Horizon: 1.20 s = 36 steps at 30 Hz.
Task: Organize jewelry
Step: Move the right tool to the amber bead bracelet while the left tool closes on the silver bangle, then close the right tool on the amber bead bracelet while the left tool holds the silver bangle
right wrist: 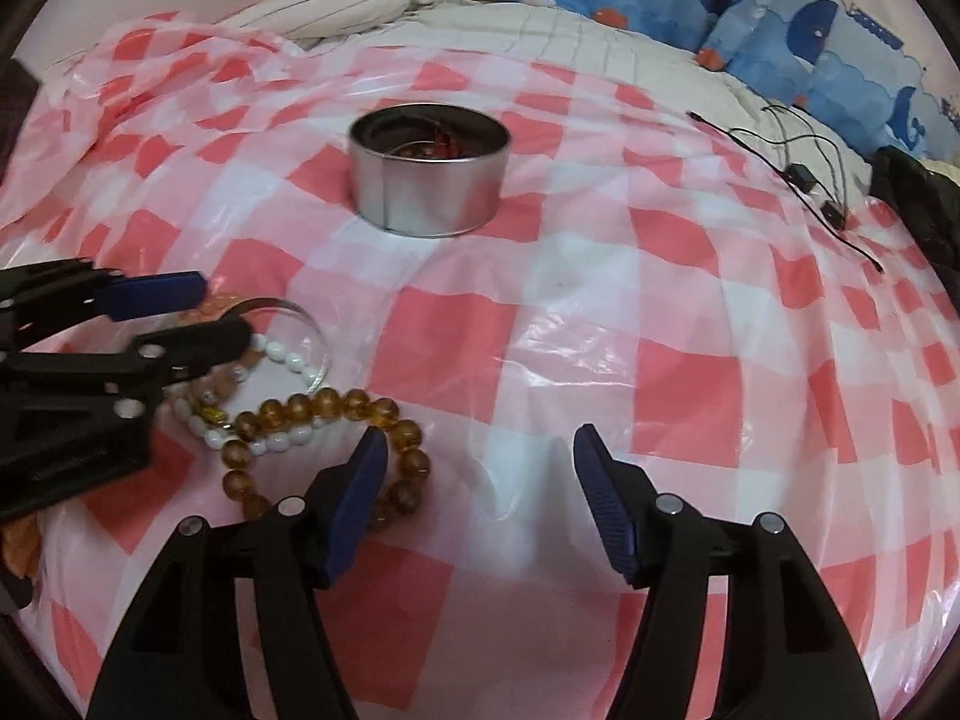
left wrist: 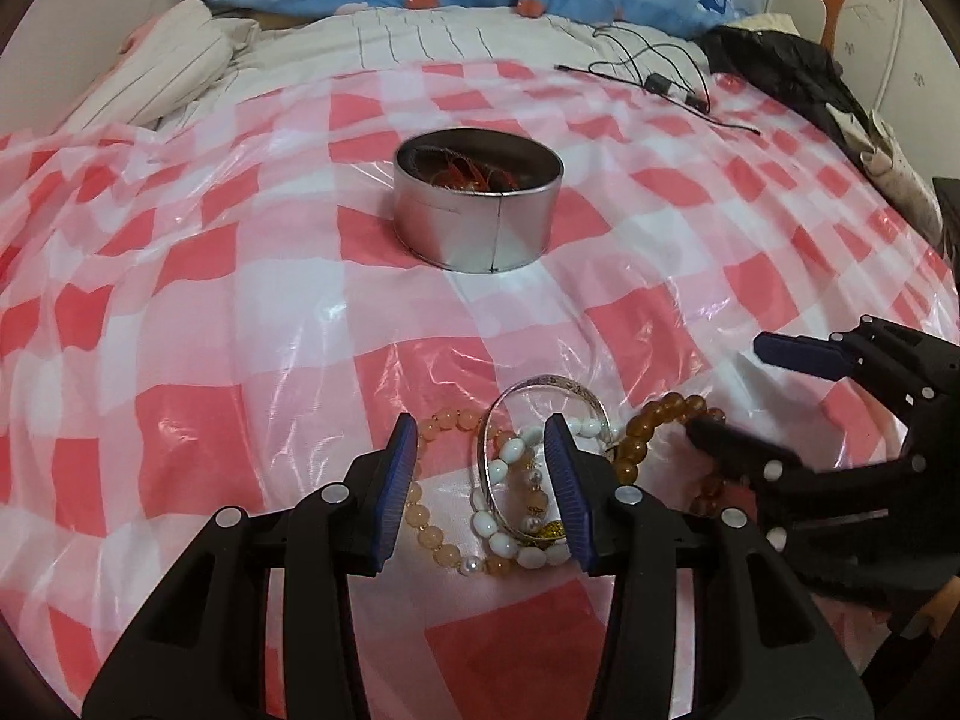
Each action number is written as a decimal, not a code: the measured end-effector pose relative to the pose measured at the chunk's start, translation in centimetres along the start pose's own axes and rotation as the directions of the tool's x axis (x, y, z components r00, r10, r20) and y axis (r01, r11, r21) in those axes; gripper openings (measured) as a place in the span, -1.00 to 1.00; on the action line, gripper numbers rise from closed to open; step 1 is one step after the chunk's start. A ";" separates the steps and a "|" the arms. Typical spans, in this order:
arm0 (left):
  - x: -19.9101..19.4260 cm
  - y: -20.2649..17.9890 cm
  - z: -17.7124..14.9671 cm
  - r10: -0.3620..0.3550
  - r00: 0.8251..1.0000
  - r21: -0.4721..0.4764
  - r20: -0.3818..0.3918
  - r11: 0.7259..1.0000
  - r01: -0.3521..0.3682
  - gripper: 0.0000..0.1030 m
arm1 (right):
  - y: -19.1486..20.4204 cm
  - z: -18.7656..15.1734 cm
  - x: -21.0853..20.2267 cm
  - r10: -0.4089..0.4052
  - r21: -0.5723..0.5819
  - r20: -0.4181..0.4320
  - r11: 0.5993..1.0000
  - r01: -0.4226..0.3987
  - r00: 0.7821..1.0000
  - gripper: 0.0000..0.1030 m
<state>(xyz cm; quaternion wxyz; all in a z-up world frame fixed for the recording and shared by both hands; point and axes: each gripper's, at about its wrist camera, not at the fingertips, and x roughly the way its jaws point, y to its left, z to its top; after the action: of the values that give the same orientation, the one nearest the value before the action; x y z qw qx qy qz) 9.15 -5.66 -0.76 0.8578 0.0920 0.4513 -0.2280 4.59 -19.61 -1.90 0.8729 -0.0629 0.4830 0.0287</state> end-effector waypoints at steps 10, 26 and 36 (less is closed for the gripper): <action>-0.9 0.8 0.0 -0.119 0.993 -0.031 0.007 0.992 0.119 -0.94 | -0.4 -0.1 0.7 0.000 0.030 -0.015 1.000 0.001 1.000 0.18; -0.4 6.9 -1.9 -0.056 0.998 -0.203 -0.031 0.978 0.048 -0.94 | 0.7 -0.1 0.8 0.029 -0.003 0.001 1.000 -0.029 1.000 -0.25; -0.1 6.7 -2.1 -0.034 0.999 -0.185 -0.039 0.982 0.026 -0.93 | -3.0 0.7 -1.2 0.156 0.197 0.115 0.964 -0.177 0.981 -0.80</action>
<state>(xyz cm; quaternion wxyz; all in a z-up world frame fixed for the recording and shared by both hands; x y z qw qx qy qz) 10.74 1.01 -2.16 0.8495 0.0101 0.4898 -0.1960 4.88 -22.53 -0.32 0.8920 0.0702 0.4432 0.0550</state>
